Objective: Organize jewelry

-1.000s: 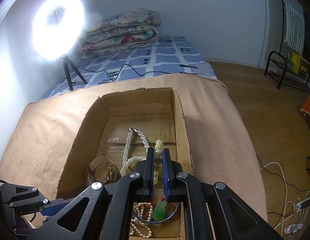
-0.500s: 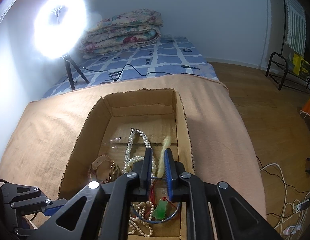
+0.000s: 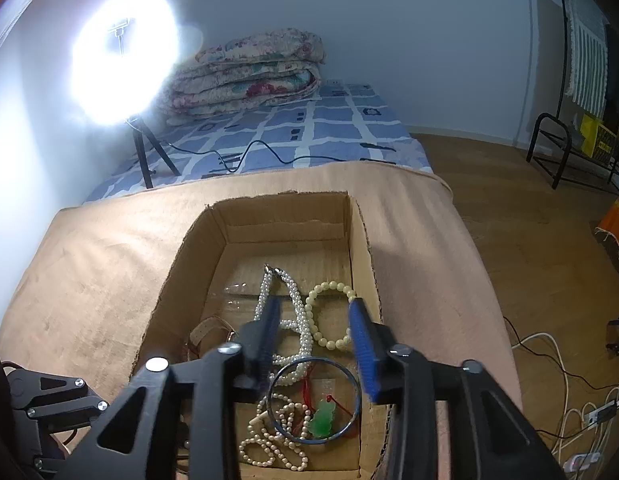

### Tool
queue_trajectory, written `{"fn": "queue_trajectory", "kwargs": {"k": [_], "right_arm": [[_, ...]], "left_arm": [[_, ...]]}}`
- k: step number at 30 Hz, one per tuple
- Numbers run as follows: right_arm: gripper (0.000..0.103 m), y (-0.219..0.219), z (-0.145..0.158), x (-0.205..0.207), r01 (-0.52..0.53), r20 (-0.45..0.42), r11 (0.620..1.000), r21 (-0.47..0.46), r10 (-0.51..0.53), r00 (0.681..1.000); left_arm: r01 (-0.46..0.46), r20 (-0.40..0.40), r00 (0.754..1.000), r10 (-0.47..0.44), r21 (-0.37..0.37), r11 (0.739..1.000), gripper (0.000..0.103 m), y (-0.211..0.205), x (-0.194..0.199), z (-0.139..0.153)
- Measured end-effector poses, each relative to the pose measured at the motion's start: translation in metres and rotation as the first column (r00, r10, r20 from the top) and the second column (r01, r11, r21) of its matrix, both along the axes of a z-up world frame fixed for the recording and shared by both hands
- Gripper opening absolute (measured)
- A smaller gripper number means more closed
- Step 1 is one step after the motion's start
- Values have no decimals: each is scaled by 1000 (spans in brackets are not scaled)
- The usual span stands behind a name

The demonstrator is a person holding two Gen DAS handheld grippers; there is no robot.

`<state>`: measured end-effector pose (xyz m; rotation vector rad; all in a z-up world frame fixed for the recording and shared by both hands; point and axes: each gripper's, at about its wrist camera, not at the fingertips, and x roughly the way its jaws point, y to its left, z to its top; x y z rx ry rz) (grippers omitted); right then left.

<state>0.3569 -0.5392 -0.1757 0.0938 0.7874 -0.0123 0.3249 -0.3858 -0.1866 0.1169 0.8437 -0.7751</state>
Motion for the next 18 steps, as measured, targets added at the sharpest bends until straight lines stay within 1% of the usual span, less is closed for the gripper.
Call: {"fn": "queue_trajectory", "kwargs": {"k": [1, 2, 3, 4, 6, 8, 12, 18], "right_arm": [[50, 0, 1, 0, 0, 3, 1000, -1, 0, 1000], [51, 1, 3, -2, 2, 7, 1000, 0, -2, 1000], [56, 1, 5, -3, 5, 11, 1000, 0, -5, 1000], [61, 1, 7, -5, 9, 16, 1000, -2, -9, 1000], [65, 1, 11, -8, 16, 26, 1000, -5, -16, 1000], [66, 2, 16, -12, 21, 33, 1000, -2, -21, 999], [71, 6, 29, -23, 25, 48, 1000, -6, -24, 999], [72, 18, 58, -47, 26, 81, 1000, -5, -26, 996]], "left_arm": [[0, 2, 1000, 0, -2, 1000, 21, 1, -1, 1], [-1, 7, 1000, 1, -5, 1000, 27, 2, -2, 3], [-3, 13, 1000, 3, -8, 1000, 37, 3, -3, 5], [-3, 22, 1000, 3, -12, 1000, 38, 4, -5, 7], [0, 38, 999, 0, -10, 1000, 38, 6, -9, 12], [1, 52, 999, 0, -8, 1000, 38, 9, -13, 19], [-4, 72, 997, 6, -26, 1000, 38, 18, -23, 35], [-12, 134, 991, 17, -32, 999, 39, 37, -48, 67]]}}
